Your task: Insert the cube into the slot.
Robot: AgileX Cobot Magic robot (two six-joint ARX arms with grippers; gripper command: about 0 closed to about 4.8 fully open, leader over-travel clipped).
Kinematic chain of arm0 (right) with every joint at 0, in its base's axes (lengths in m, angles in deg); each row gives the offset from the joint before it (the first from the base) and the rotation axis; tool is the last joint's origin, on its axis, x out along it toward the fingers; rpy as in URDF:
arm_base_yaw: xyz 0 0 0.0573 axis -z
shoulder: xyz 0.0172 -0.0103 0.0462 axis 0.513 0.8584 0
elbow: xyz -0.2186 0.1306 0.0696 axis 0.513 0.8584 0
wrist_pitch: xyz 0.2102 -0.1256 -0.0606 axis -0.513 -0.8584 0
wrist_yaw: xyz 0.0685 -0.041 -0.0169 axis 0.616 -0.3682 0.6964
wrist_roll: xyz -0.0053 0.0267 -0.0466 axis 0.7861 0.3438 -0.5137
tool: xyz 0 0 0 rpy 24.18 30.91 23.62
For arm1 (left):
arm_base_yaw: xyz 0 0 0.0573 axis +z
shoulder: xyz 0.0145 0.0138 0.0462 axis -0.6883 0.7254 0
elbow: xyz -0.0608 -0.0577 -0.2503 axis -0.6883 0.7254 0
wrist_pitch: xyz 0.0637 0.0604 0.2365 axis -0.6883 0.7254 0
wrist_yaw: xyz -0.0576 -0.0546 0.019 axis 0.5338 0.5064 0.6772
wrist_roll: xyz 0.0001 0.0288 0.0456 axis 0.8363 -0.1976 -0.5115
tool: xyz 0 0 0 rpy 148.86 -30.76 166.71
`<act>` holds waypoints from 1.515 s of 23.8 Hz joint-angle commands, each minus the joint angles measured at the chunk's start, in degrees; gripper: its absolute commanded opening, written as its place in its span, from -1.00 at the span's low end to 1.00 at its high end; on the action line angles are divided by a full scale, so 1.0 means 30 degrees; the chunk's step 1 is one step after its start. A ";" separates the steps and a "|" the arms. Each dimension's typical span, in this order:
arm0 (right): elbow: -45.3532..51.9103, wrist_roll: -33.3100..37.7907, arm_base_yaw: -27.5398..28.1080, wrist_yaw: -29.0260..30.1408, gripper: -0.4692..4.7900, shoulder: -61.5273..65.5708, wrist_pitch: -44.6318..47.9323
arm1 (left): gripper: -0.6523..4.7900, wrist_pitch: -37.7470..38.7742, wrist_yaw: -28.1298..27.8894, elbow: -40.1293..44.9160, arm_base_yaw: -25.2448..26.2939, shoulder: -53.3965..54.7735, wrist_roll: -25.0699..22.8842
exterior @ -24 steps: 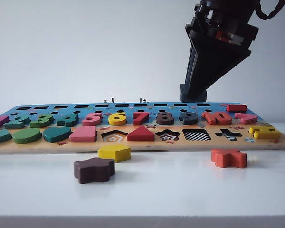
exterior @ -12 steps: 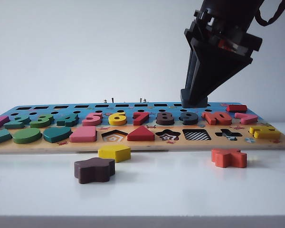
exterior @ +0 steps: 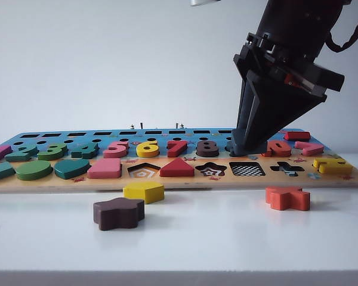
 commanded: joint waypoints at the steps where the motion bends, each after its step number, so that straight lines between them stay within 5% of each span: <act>1: -0.0051 -0.0437 -0.0022 0.0073 -0.40 0.0277 0.0481 | -0.70 -0.0248 0.0022 -0.0073 0.0015 -0.0015 -0.0007; 36: 0.0219 -0.0576 0.0299 -0.0080 -0.48 0.1129 0.1049 | -0.70 -0.0248 0.0022 -0.0073 0.0015 -0.0015 -0.0007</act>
